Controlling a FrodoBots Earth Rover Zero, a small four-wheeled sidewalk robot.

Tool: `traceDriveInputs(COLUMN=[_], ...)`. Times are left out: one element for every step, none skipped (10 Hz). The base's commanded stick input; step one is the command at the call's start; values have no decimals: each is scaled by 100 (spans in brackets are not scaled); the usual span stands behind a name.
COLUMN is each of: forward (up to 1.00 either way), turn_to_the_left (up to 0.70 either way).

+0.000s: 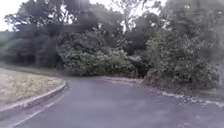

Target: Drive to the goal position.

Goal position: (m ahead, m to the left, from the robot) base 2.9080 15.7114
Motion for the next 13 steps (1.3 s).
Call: traceDriveInputs(forward=[70, 70, 70, 70, 70, 70, 70, 70, 70, 70, 70, 70, 70], turn_to_the_left=[0, 0, 0, 0, 0, 0, 4, 10, 14, 14, 14, 14, 14])
